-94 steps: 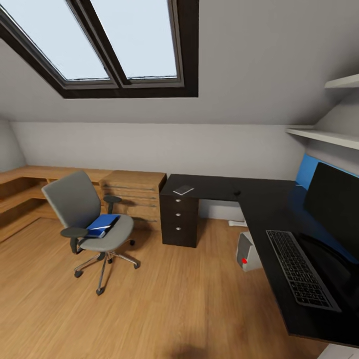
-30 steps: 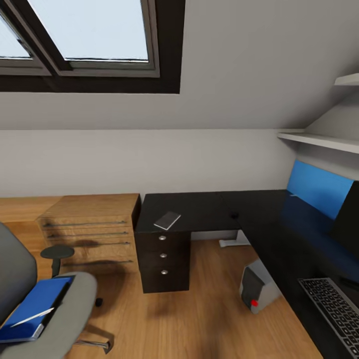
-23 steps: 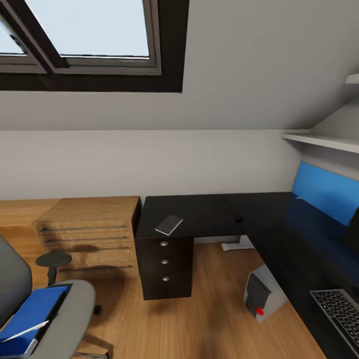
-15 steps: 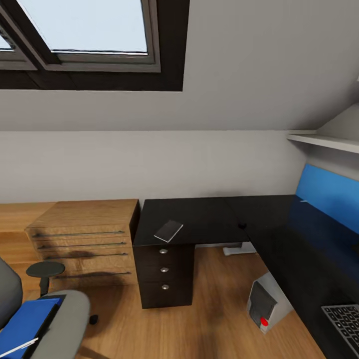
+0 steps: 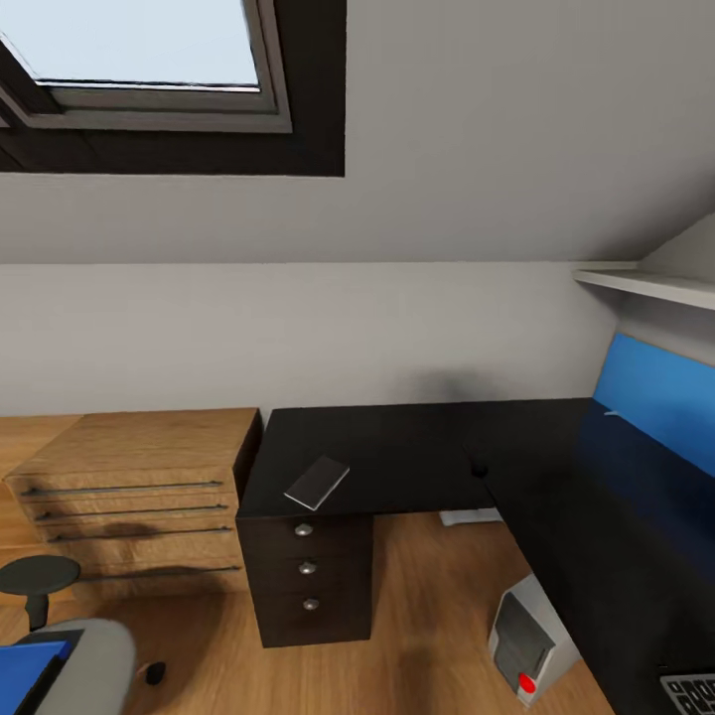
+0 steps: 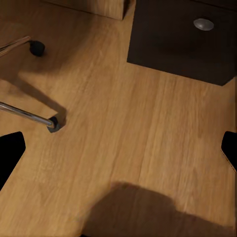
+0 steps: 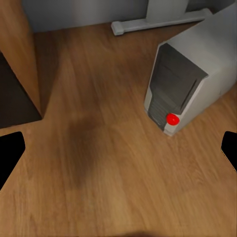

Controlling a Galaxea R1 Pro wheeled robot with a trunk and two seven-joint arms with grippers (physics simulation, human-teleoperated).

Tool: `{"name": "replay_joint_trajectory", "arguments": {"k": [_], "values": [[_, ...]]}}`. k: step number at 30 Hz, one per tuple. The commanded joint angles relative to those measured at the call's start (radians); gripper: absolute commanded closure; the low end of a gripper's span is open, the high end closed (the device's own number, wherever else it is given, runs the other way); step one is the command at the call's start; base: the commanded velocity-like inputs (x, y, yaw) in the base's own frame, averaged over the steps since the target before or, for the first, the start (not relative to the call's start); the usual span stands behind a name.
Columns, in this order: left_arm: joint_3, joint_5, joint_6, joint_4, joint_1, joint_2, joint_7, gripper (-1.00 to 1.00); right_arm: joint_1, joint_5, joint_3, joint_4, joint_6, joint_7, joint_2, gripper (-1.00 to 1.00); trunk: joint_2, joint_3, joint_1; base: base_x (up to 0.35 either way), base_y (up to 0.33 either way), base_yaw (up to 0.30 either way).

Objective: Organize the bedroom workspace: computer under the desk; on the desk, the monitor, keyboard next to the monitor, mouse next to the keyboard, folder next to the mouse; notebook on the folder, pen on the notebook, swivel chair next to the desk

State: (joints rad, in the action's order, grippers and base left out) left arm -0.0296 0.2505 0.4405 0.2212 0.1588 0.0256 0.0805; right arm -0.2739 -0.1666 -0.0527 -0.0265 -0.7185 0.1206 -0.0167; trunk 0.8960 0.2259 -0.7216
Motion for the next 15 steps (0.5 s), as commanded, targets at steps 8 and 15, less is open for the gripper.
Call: {"name": "replay_joint_trajectory", "arguments": {"k": [8, 15], "values": [[0.000, -0.004, 0.003, 0.000, 0.001, 0.003, 0.002, -1.00, -0.001, -0.007, -0.007, 0.000, -0.003, 0.002, 0.000, -1.00, 0.001, 0.001, 0.000, 0.075, -0.060, 0.000], [0.000, -0.005, 0.002, 0.000, 0.001, 0.003, 0.002, -1.00, -0.001, -0.007, -0.007, 0.000, -0.002, 0.002, 0.000, -1.00, -0.027, -0.011, 0.015, 0.006, -0.005, 0.000]]}}
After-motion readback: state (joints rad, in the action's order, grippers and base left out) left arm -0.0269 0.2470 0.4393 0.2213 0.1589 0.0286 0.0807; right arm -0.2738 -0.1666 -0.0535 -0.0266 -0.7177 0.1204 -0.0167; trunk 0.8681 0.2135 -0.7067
